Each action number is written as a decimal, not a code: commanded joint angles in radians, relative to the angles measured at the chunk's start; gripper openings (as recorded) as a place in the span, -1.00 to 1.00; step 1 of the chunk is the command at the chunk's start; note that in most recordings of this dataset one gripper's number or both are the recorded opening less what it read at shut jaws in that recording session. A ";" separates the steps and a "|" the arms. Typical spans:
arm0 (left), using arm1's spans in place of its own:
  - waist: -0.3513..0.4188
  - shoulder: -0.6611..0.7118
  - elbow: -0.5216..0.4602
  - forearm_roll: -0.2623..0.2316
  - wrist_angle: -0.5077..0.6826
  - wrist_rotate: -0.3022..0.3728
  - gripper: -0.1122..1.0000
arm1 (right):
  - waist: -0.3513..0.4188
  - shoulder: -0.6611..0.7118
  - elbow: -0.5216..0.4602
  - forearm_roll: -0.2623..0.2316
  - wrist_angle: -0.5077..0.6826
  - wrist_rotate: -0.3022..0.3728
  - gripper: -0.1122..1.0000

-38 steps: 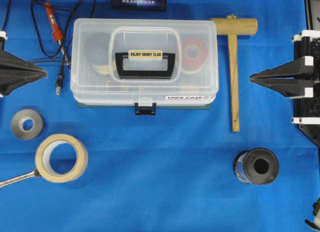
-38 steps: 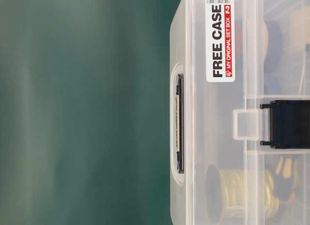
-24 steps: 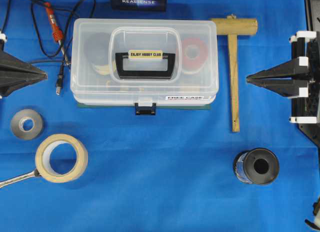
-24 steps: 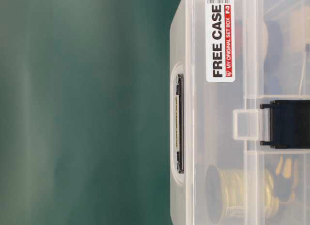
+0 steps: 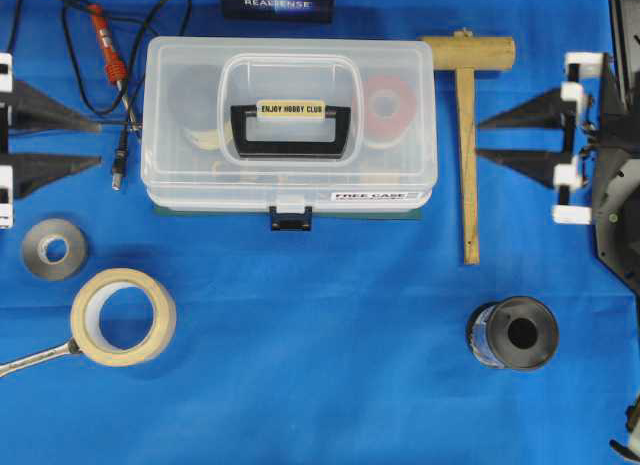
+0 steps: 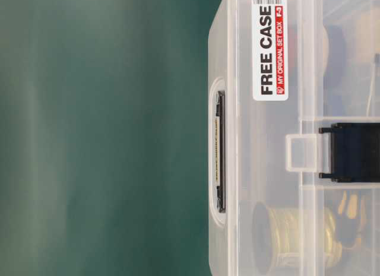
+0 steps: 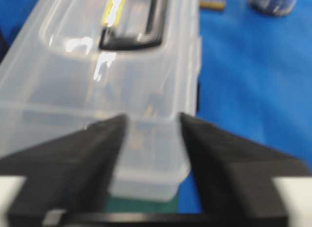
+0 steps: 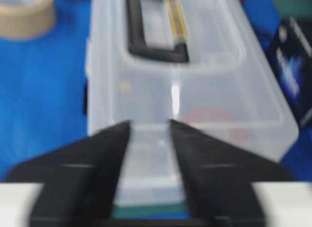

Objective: Open the tool box with both arms.
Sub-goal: 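Move both grippers inward to the left and right edges of the clear lid, then close both grippers on the lid's front edge corners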

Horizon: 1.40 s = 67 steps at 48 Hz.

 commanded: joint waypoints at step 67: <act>0.106 0.327 -0.023 0.003 -0.181 0.005 0.77 | -0.089 0.362 -0.101 0.000 -0.041 -0.002 0.72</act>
